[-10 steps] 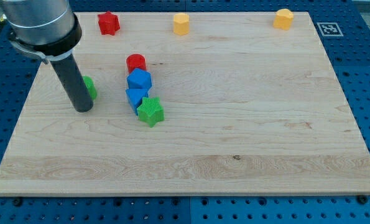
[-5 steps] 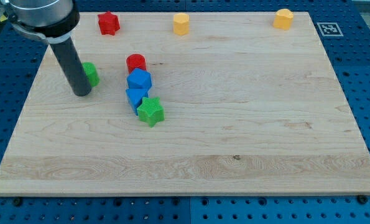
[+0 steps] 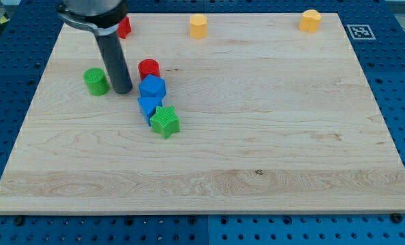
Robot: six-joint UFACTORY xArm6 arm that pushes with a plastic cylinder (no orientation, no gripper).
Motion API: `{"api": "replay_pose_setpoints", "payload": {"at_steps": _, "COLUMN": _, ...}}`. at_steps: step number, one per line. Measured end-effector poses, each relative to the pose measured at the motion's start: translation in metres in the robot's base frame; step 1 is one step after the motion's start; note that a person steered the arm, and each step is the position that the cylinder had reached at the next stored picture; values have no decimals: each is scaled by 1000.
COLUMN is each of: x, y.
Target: Push blue cube towards right center of the board
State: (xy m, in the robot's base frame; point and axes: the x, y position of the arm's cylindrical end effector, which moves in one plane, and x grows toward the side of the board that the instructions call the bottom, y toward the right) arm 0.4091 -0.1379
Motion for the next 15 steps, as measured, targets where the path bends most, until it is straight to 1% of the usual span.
{"api": "replay_pose_setpoints", "payload": {"at_steps": 3, "x": 2, "y": 32}}
{"api": "replay_pose_setpoints", "payload": {"at_steps": 4, "x": 7, "y": 45}}
{"api": "replay_pose_setpoints", "payload": {"at_steps": 6, "x": 23, "y": 51}}
{"api": "replay_pose_setpoints", "payload": {"at_steps": 8, "x": 24, "y": 98}}
{"api": "replay_pose_setpoints", "payload": {"at_steps": 9, "x": 24, "y": 110}}
{"api": "replay_pose_setpoints", "payload": {"at_steps": 10, "x": 14, "y": 121}}
{"api": "replay_pose_setpoints", "payload": {"at_steps": 12, "x": 14, "y": 168}}
{"api": "replay_pose_setpoints", "payload": {"at_steps": 14, "x": -7, "y": 184}}
{"api": "replay_pose_setpoints", "payload": {"at_steps": 15, "x": -7, "y": 206}}
